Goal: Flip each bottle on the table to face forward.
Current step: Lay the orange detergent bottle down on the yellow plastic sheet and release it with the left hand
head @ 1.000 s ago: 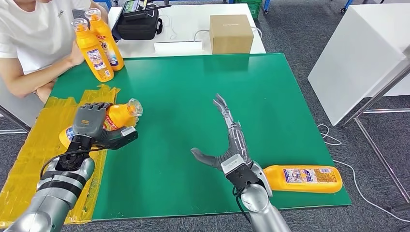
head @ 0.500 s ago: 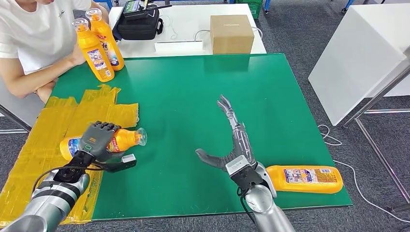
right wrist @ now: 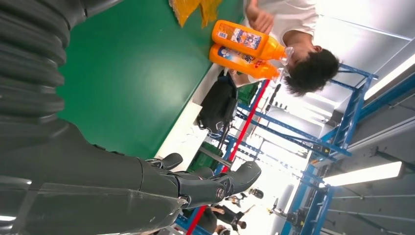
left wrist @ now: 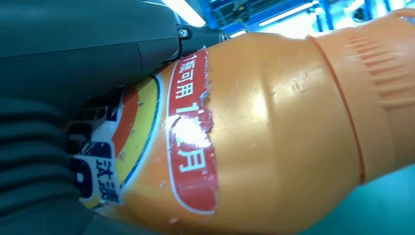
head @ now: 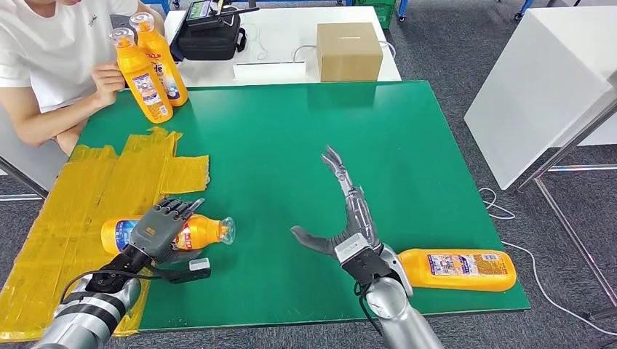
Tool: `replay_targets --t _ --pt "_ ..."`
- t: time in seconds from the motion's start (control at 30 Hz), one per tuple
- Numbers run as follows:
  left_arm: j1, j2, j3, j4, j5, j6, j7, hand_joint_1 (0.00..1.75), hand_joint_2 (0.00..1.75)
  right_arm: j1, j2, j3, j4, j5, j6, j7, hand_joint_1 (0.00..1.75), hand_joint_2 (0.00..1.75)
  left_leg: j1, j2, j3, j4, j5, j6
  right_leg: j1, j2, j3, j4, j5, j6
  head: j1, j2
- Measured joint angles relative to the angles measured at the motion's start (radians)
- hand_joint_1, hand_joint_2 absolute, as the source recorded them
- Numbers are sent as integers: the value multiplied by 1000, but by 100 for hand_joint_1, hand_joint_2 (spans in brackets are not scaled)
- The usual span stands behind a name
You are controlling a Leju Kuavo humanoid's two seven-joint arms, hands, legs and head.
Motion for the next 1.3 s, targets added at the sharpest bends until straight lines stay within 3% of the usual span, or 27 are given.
replay_targets --t 0.17,0.47,0.67,0.73,0.87,1.03,1.2,1.3 --pt "1 -34 45 0 94 0 -32 0 0 0 0 3 8 0 -2 6 0 175 0 0 0 0 0 0 0 0 0 0 0 0 0 0" --pt "1 -58 83 0 127 0 -45 0 0 0 0 4 12 2 -5 8 0 175 0 0 0 0 0 0 0 0 0 0 0 0 0 0" --pt "5 -85 144 -12 322 -20 -124 0 0 1 0 4 15 9 -8 19 0 175 0 0 0 0 0 0 0 0 0 0 0 0 0 0" --pt "13 -99 173 -42 482 -90 -177 0 0 5 0 4 15 14 -12 22 0 175 0 0 0 0 0 0 0 0 0 0 0 0 0 0" --pt "43 -134 241 -160 836 -355 -220 0 0 20 2 3 15 29 -18 26 0 175 0 0 0 0 0 0 0 0 0 0 0 0 0 0" --pt "93 -179 308 -348 1117 -662 -144 0 0 32 17 -10 15 55 -18 34 0 175 0 0 0 0 0 0 0 0 0 0 0 0 0 0" --pt "154 -216 319 -503 1258 -799 -86 0 0 47 31 -34 15 66 -18 38 0 175 0 0 0 0 0 0 0 0 0 0 0 0 0 0" --pt "189 -230 315 -574 1342 -864 -53 0 131 60 35 -49 12 66 -13 38 0 175 0 1 0 0 0 0 0 0 0 0 0 0 0 0"
